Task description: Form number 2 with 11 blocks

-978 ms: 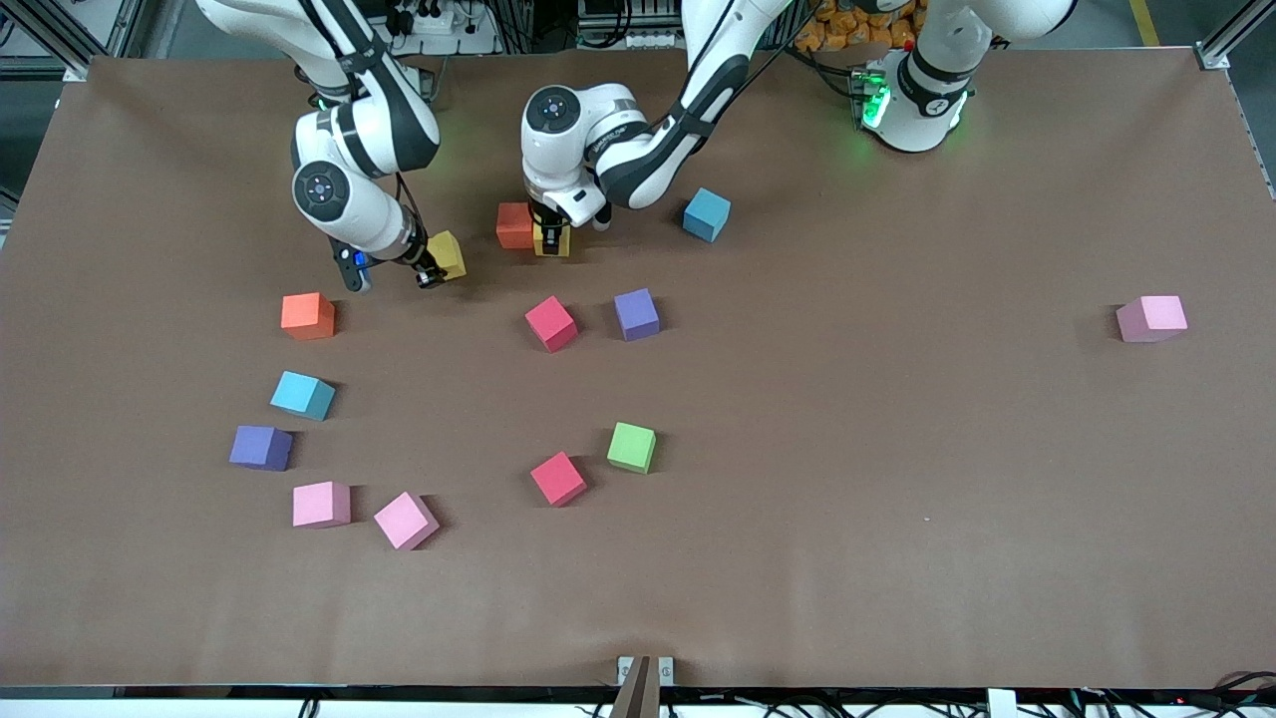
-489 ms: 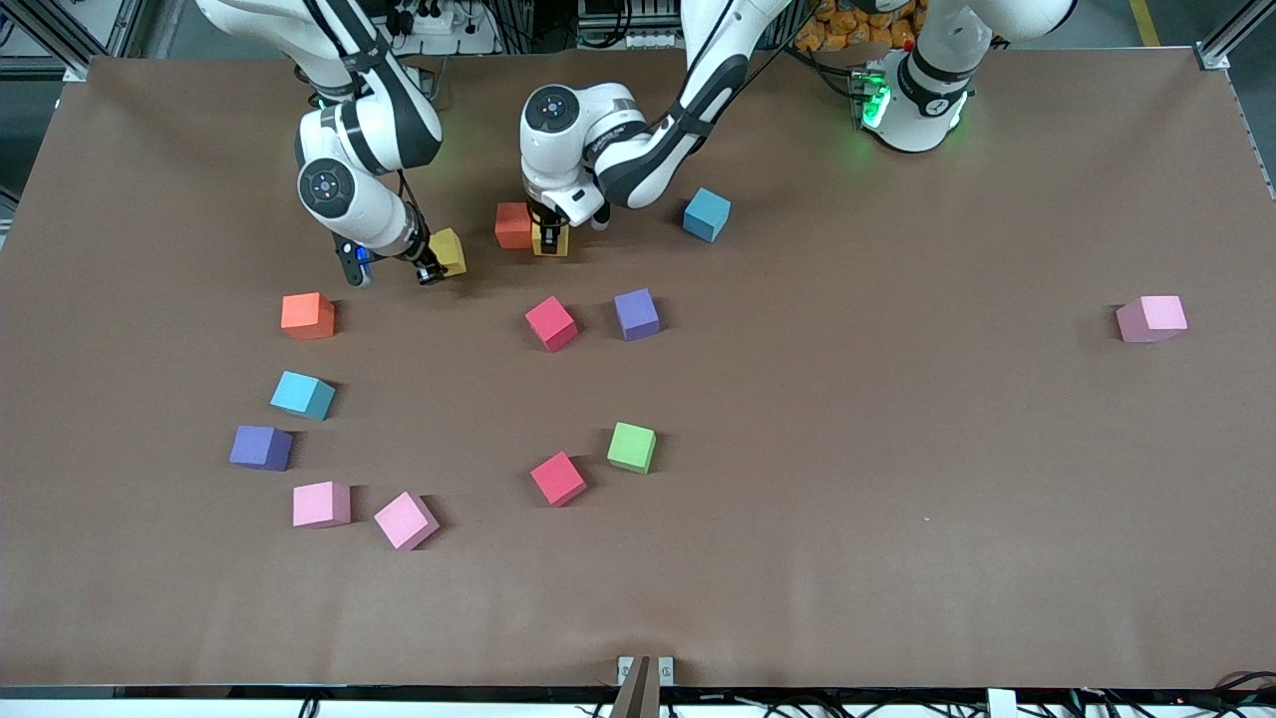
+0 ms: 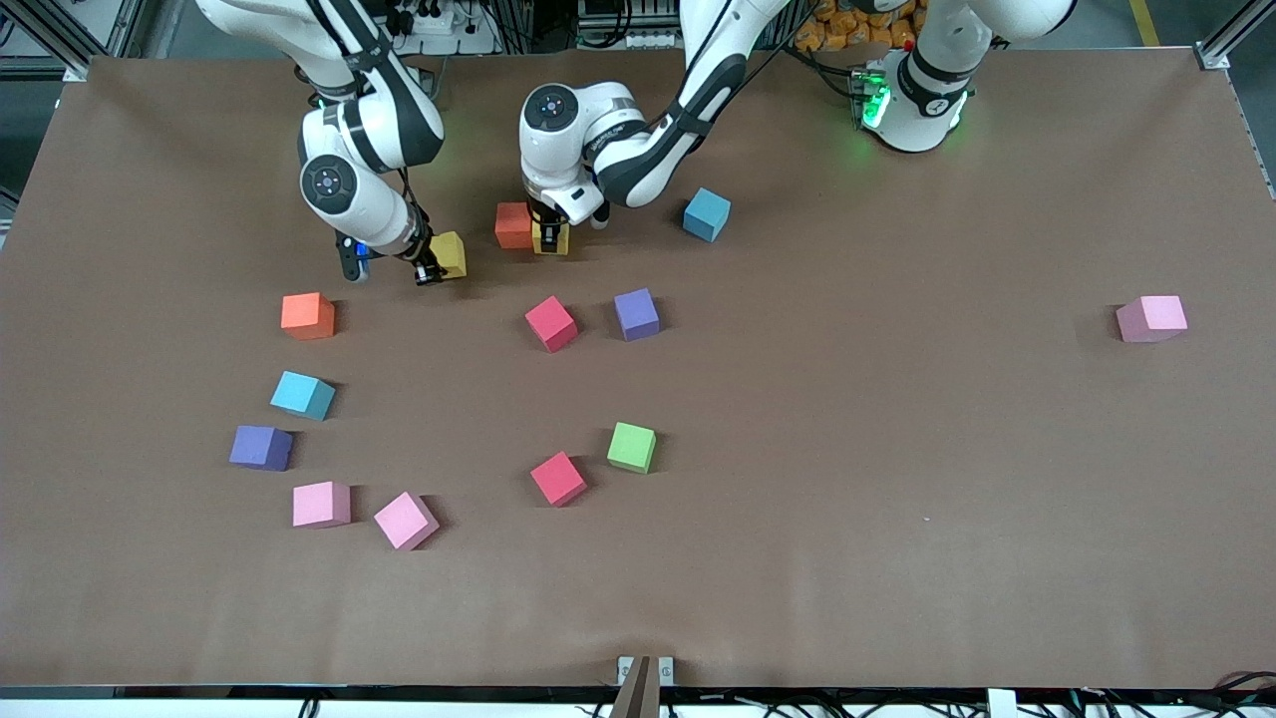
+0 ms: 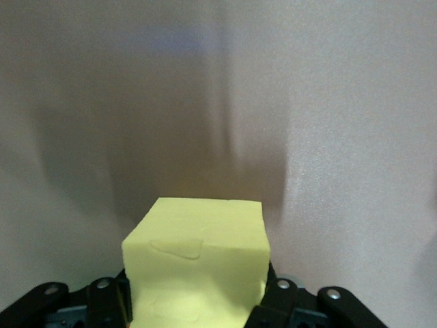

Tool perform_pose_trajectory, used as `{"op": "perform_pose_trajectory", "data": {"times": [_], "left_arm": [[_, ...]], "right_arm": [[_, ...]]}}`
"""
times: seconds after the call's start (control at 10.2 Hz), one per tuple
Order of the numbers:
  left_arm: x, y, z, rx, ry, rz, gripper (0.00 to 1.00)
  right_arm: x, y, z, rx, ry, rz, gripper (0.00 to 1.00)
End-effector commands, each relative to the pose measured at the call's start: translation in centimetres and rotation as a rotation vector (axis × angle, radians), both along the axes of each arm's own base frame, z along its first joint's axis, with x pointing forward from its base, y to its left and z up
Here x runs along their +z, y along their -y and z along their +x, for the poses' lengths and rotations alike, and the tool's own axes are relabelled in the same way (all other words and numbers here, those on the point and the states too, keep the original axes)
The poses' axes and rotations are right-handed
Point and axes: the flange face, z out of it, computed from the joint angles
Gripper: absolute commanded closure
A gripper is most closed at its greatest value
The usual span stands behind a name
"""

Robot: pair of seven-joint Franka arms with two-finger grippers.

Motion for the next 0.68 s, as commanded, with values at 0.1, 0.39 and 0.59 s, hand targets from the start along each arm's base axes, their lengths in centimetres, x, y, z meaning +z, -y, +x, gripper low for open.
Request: {"op": "perform_pose_trajectory", "data": {"times": [0.1,0.39,0.59], "left_arm": [[-1.2,-0.2,-1.1,0.026,-0.024,0.056,0.89],[-1.8,-0.3,-1.3,0.041,-0.035,0.079,0.89],[-1.7,-0.4,-1.4,0.045,-0.048,0.096,0.89]], "right_arm": [[0.3,-0.7,-1.6,-0.009,0.016,0.006,1.0],[0.0,-2.5,-3.1,0.007,0.005,-0.004,1.0],[0.0,-3.6,-3.8,0.008,0.002,-0.008,1.0]]}}
